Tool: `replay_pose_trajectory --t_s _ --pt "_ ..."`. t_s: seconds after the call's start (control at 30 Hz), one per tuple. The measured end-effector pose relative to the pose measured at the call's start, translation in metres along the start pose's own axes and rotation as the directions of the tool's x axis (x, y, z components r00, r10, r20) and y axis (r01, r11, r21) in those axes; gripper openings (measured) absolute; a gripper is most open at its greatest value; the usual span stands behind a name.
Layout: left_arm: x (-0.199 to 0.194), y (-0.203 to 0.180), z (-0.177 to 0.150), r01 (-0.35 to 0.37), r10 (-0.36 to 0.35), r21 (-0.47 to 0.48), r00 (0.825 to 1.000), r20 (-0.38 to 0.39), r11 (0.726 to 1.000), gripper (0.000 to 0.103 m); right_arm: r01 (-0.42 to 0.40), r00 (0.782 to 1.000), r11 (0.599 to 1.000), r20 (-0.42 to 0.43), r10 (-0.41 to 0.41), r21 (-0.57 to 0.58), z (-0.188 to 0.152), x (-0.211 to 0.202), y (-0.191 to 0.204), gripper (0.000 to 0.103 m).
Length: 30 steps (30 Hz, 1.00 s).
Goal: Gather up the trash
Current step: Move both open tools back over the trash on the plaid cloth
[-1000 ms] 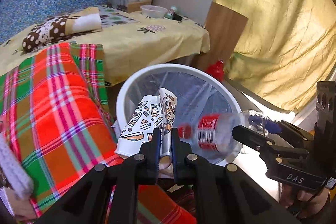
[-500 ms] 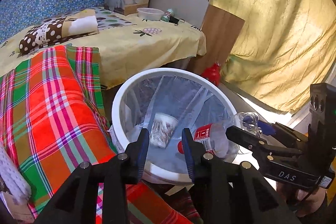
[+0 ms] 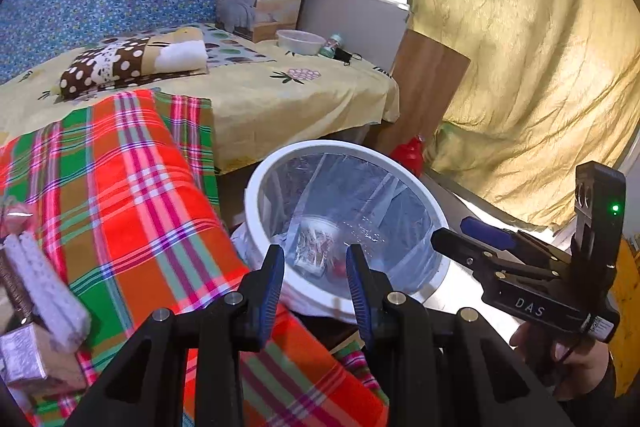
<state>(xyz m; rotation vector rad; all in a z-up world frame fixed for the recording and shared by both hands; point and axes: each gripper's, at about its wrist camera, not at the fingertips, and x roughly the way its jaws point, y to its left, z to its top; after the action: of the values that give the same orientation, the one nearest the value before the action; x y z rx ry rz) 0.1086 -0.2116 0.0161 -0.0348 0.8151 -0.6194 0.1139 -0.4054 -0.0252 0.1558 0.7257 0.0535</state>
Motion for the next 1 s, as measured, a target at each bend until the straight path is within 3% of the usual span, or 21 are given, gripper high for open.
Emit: replay_pose_trajectory --t_s 0.47,1.0 --pt "-0.059 0.038 -0.029 -0.103 0.109 -0.095 0.992 0.061 0.990 0.032 -0.141 0.989 0.984 0.025 0.144 -0.105 -0.004 -0.014 0.056 0.065" --pt "-0.117 0.094 -0.074 -0.274 0.297 -0.220 0.952 0.075 0.936 0.032 -0.305 0.952 0.922 -0.036 0.305 -0.237 -0.017 -0.013 0.122 0.065"
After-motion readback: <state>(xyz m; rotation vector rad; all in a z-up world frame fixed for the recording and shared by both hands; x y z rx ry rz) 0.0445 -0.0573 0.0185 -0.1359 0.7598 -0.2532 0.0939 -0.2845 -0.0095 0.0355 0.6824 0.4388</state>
